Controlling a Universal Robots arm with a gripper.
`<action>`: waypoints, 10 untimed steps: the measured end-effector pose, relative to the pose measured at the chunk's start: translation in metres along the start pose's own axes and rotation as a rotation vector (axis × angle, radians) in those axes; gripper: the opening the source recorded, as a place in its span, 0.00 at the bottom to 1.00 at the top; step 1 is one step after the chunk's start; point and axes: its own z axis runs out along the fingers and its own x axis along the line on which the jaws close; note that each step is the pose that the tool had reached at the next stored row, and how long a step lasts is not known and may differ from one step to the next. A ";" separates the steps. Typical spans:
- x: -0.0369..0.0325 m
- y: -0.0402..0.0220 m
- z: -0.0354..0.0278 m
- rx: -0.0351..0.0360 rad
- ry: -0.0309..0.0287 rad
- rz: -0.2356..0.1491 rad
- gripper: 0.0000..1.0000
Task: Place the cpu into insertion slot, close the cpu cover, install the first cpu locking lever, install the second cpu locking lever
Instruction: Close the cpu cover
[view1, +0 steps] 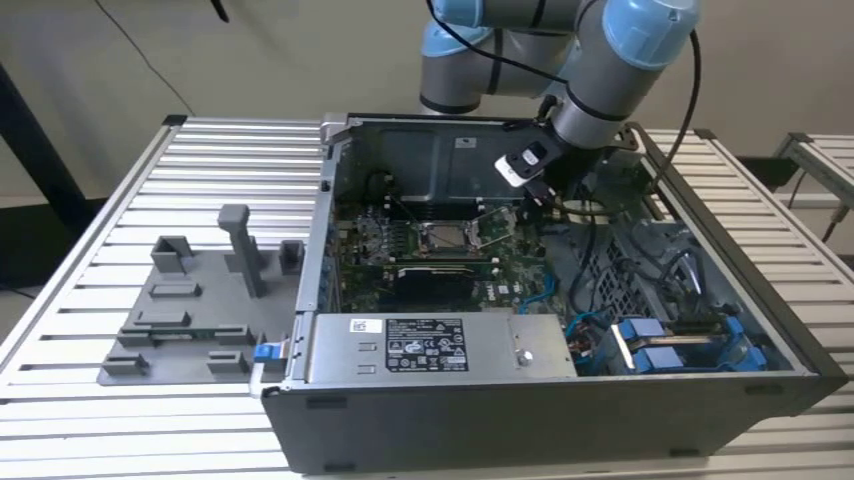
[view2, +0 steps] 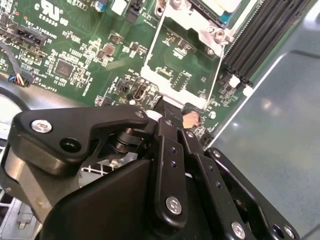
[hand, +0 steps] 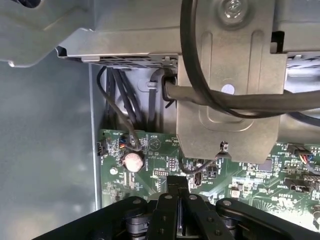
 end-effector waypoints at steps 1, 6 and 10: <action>0.0001 -0.0001 -0.0008 0.0030 0.0040 0.000 0.11; 0.0003 -0.0003 -0.0017 0.0234 0.0216 0.003 0.11; 0.0005 -0.0013 -0.0031 0.0368 0.0319 0.004 0.11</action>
